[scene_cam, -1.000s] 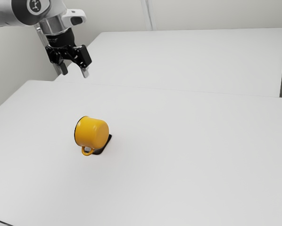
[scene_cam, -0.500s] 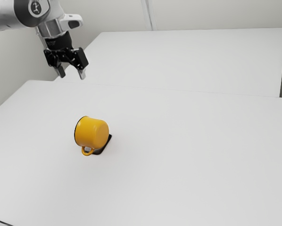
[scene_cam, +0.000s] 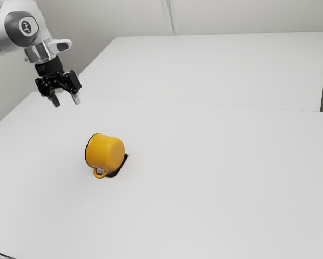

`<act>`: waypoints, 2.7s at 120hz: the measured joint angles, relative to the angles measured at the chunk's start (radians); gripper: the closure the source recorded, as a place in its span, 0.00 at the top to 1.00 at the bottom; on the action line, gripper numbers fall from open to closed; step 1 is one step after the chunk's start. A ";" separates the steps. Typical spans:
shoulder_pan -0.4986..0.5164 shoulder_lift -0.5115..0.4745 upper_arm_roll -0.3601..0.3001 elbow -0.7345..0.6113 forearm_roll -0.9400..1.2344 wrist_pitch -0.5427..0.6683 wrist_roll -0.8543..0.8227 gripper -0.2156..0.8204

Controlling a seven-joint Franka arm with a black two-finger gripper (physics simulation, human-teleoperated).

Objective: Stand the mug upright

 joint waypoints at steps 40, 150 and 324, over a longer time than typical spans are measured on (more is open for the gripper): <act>0.071 0.039 0.021 -0.119 -0.127 0.076 0.104 0.76; 0.117 0.128 0.037 -0.334 -0.561 0.304 0.410 0.75; 0.034 -0.036 0.037 -0.406 -0.581 0.349 0.598 0.04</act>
